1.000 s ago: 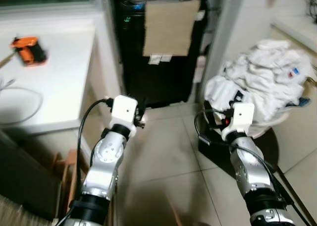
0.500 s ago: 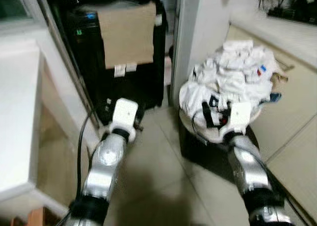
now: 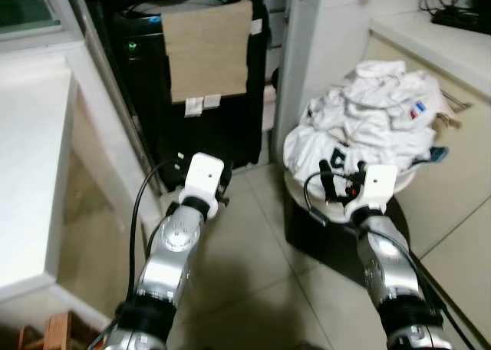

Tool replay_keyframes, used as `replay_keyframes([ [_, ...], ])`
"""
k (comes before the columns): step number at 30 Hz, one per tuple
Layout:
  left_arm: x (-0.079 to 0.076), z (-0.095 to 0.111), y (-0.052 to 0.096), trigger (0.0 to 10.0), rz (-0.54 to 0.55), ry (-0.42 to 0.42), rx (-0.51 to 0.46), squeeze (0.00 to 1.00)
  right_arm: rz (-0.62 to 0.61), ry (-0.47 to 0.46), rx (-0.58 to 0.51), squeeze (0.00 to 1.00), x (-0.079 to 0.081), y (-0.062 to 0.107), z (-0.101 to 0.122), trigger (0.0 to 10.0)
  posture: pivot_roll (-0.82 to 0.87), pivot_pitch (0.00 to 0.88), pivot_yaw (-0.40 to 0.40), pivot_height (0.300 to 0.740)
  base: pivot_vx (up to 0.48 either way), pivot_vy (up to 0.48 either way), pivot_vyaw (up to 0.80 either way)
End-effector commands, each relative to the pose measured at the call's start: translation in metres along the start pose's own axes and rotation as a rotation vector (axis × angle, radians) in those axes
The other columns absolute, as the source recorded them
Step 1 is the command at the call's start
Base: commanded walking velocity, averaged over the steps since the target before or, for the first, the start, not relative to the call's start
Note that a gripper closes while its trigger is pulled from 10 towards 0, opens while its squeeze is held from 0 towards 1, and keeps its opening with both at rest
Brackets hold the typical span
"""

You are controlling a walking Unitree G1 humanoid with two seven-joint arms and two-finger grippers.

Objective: Clothes washing

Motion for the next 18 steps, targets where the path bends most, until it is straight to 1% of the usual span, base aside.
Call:
replay_keyframes([
  [1,-0.011,0.009,-0.004,10.0,-0.044,0.003,-0.032,0.0,-0.036,-0.007,0.002,0.0,-0.011,0.003,-0.001,10.0,-0.19,0.0,0.043,0.726,0.48,0.0,-0.68],
  [6,-0.013,0.006,-0.005,10.0,-0.056,0.014,-0.018,0.0,-0.038,-0.005,0.009,0.0,-0.012,0.005,-0.003,10.0,-0.2,0.0,0.042,0.726,0.48,0.0,-0.68],
  [7,-0.015,0.004,-0.006,10.0,-0.059,-0.016,-0.01,0.33,-0.042,0.012,0.015,0.0,-0.013,0.006,-0.005,10.0,-0.2,0.0,0.044,0.726,0.48,0.0,-0.57],
  [8,-0.015,0.004,-0.007,10.0,-0.06,-0.036,-0.008,0.33,-0.044,0.023,0.019,0.0,-0.013,0.006,-0.005,10.0,-0.2,0.0,0.044,0.726,0.48,0.0,-0.57],
  [9,-0.014,0.004,-0.008,10.0,-0.05,-0.047,-0.005,0.55,-0.043,0.032,0.027,0.0,-0.013,0.006,-0.007,10.0,-0.2,0.0,0.044,0.726,0.48,0.0,0.0],
  [11,-0.013,0.003,-0.01,10.0,-0.039,-0.053,0.002,0.55,-0.042,0.036,0.032,0.0,-0.012,0.006,-0.007,10.0,-0.2,0.0,0.044,0.726,0.48,0.0,0.0],
  [12,-0.003,0.001,-0.011,10.0,0.015,-0.03,0.016,1.0,-0.044,0.042,0.036,0.0,-0.013,0.006,-0.008,10.0,-0.2,0.0,0.045,0.726,0.0,0.0,0.0],
  [13,0.0,0.001,-0.011,10.0,0.03,-0.015,0.015,1.0,-0.045,0.043,0.036,0.0,-0.013,0.006,-0.008,10.0,-0.2,0.0,0.045,0.726,0.0,0.0,0.0],
  [14,0.004,-0.001,-0.011,10.0,0.051,-0.022,0.024,1.0,-0.048,0.044,0.036,0.0,-0.013,0.005,-0.008,10.0,-0.2,0.0,0.046,0.726,0.0,0.0,0.0],
  [17,0.01,-0.004,-0.011,10.0,0.074,-0.035,0.037,1.0,-0.049,0.045,0.032,0.0,-0.014,0.005,-0.007,10.0,-0.2,0.0,0.046,0.726,0.0,0.0,0.0],
  [18,0.013,-0.006,-0.011,10.0,0.094,-0.025,0.048,1.0,-0.049,0.046,0.031,0.0,-0.014,0.004,-0.006,10.0,-0.2,0.0,0.046,0.726,0.0,0.0,0.0],
])
Point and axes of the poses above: a point about 5 cm out from each wrist's last joint towards the gripper, its own y axis pointing back from the gripper into the wrist, its own z axis along the axis of the wrist's last joint, x = y × z, the point moved 4 cm from there along -y, pointing out of the wrist towards the gripper
